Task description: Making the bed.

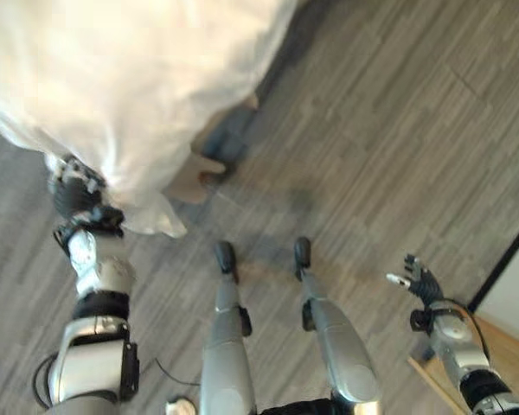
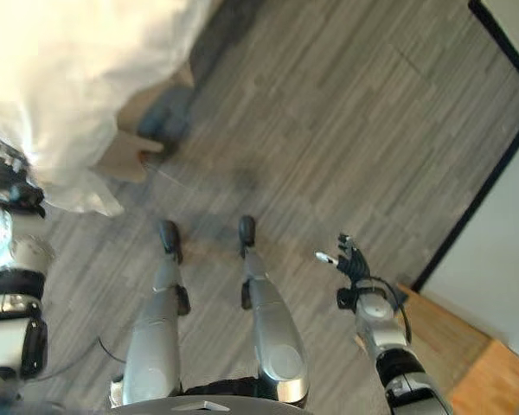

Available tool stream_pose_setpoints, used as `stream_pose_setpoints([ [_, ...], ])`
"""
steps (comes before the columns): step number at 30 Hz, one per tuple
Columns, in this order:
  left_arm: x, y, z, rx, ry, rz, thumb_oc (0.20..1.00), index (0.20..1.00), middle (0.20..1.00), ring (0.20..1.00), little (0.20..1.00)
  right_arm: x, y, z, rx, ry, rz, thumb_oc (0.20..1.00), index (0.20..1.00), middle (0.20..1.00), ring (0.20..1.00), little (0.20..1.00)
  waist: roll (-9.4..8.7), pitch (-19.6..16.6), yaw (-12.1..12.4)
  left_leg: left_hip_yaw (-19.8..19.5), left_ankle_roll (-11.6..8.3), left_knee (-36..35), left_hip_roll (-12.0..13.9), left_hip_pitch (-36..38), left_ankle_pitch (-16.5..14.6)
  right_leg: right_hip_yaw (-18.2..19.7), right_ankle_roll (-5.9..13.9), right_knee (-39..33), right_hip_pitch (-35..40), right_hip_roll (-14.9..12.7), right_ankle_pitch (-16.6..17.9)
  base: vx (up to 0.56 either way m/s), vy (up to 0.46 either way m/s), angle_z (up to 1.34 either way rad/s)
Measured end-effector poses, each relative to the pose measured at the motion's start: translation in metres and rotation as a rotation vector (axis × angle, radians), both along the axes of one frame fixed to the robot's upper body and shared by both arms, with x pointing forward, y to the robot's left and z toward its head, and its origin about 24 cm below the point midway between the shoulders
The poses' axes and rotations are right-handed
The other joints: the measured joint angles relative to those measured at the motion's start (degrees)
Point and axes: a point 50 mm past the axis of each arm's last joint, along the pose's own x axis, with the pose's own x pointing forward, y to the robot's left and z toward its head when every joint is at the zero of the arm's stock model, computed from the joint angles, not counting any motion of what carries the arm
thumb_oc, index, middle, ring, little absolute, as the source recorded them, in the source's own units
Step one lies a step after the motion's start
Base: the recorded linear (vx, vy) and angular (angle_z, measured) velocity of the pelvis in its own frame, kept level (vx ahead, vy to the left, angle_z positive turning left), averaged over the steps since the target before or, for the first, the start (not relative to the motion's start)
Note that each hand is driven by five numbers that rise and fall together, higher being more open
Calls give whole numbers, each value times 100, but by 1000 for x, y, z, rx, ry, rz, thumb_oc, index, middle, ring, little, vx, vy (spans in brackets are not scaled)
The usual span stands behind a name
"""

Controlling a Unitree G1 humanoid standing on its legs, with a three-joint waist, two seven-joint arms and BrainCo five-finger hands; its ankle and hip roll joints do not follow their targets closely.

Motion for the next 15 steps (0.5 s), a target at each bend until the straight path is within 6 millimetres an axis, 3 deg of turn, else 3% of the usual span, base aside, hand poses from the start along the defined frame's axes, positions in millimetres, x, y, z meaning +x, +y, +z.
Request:
stream_pose_setpoints([
  [2,-12,21,-24,-167,49,143,200,200,200,200,200,-2,9,-2,14,-10,14,1000,1000,1000,1000,1000,-16,-10,-150,5,-32,-38,59,-52,20,-16,-19,-143,-4,66,27,9,-55,-10],
  [4,-44,30,-88,-367,247,295,200,200,200,200,200,-9,16,-15,13,42,18,1000,1000,1000,1000,1000,-16,-11,-290,36,-33,-46,148,3,20,-12,-118,-156,17,136,102,7,-18,-15],
  [6,-70,15,-137,-439,434,323,200,200,200,200,200,-16,12,-25,-3,94,4,1000,1000,1000,1000,1000,-23,-15,-287,39,-33,-46,208,53,20,-19,-229,-148,34,222,183,24,-15,-13],
  [9,-96,-18,-184,-529,545,304,200,200,200,200,200,-28,3,-38,-26,162,-44,1000,1000,1000,1000,1000,-21,-15,-135,29,-82,-46,238,305,43,-19,-238,-144,279,256,171,21,-4,-2],
  [12,-130,-31,-215,-581,649,329,200,200,200,200,200,-37,0,-45,-22,192,-72,1000,1000,1000,1000,1000,-21,-16,70,15,-124,-47,246,560,16,-39,-159,-146,554,260,-44,1,-2,2],
  [15,-166,-26,-230,-616,703,416,200,200,200,200,200,-47,-1,-53,-19,228,-87,1000,1000,1000,1000,1000,57,-45,415,-33,-229,-16,248,842,-45,-43,-166,-38,812,254,-102,86,-6,6],
])
